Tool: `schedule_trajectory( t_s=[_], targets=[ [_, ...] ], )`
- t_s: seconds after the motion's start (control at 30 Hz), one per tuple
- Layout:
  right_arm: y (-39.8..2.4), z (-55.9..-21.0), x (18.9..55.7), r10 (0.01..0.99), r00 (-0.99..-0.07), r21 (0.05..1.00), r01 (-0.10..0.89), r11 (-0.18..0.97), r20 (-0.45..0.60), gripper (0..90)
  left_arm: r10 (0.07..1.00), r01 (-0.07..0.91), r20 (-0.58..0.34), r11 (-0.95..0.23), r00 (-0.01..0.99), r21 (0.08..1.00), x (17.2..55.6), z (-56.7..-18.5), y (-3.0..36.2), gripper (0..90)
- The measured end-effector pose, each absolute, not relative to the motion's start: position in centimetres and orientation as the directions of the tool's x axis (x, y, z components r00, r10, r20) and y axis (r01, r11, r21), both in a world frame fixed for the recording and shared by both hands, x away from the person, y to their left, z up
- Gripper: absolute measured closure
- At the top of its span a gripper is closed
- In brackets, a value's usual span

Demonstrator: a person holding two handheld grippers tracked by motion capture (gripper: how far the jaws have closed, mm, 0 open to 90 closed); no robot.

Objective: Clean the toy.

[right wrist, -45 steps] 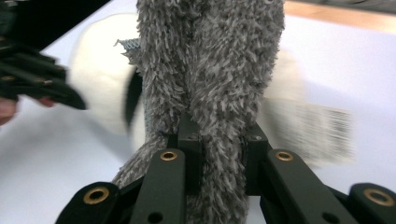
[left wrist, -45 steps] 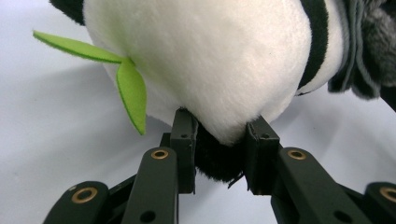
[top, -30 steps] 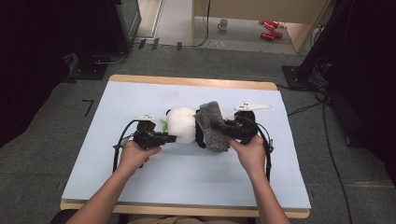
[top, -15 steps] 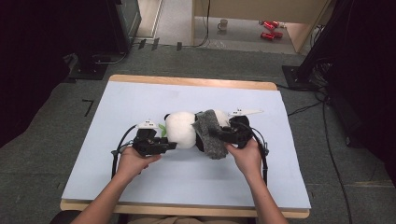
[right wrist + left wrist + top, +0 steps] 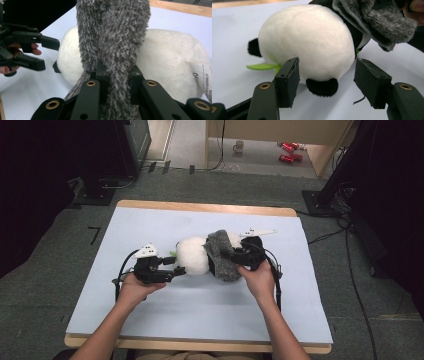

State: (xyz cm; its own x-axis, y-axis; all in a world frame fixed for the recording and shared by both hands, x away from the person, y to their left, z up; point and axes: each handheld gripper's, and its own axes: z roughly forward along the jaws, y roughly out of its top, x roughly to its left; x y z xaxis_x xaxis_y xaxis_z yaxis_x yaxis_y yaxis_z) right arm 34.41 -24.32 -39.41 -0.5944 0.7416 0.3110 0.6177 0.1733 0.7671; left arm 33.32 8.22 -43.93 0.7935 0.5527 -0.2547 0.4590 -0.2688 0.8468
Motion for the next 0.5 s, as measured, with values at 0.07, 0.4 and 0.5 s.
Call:
schedule_trajectory(
  t_s=[0.07, 0.4, 0.5],
  targets=[
    [-24.2, -39.3, 34.7, 0.746, -0.591, 0.772, 0.613, 0.170, 0.306, 77.1, 0.545, 0.446, -0.243, -0.277, 0.802, 0.851, 33.5, -44.1, 7.9, 34.6],
    [-23.8, -39.3, 35.3, 0.756, -0.575, 0.786, 0.604, 0.134, 0.313, 76.6, 0.564, 0.410, -0.184, -0.305, 0.805, 0.860, 34.6, -45.3, 6.2, 25.3],
    [-23.7, -39.3, 35.4, 0.755, -0.575, 0.789, 0.601, 0.128, 0.315, 76.4, 0.577, 0.408, -0.173, -0.307, 0.798, 0.860, 34.8, -45.6, 6.0, 23.9]
  ],
)
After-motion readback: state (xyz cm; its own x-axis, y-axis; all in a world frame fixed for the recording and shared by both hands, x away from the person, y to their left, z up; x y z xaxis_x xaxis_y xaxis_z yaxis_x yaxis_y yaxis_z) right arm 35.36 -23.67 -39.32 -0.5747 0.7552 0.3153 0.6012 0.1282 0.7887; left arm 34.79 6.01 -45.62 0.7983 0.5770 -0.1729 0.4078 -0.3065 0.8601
